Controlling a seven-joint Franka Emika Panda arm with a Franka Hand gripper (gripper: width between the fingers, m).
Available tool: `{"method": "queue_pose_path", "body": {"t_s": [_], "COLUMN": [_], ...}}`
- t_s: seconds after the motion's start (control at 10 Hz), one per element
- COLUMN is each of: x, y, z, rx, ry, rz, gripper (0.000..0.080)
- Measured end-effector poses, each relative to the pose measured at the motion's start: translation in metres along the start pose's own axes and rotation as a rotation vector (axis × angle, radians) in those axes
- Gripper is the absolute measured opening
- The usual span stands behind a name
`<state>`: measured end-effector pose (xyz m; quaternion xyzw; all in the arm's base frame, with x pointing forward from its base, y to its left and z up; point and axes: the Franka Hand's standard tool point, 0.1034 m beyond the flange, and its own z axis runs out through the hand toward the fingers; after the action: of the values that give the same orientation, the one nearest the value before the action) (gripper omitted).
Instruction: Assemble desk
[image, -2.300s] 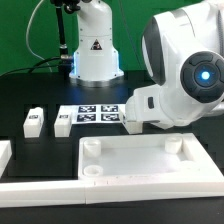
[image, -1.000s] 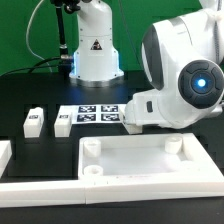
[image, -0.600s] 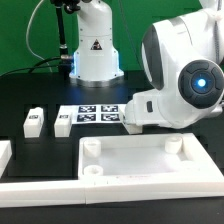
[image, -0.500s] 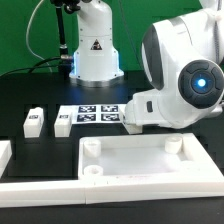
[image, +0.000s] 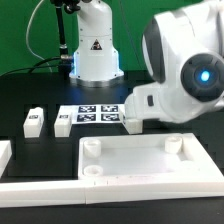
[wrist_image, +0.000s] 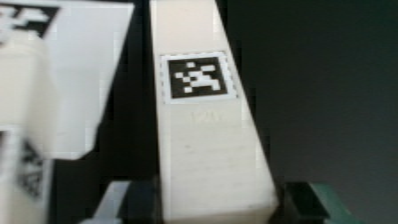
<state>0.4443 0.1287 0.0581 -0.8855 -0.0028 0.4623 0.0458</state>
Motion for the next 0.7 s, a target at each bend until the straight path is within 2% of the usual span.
{"method": "queue_pose_path", "body": {"t_s": [0.2,0.3,0.4,0.6,0.7], "x": [-0.029,-0.026,-0.016,-0.016,-0.009], "y": [0.006,0.006,0.007,0.005,0.004], "z": [-0.043,-0.06,-0.072,-0.07,-0.074], "rx": [0.003,0.011,0.02,0.02,0.026], "ry": [0.027,0.074,0.176,0.299,0.373], "rz": [0.005,0.005,0.01,0.013,0.014], "gripper": [0.0288,0.0288,0.0288,0.0288,0.0288]}}
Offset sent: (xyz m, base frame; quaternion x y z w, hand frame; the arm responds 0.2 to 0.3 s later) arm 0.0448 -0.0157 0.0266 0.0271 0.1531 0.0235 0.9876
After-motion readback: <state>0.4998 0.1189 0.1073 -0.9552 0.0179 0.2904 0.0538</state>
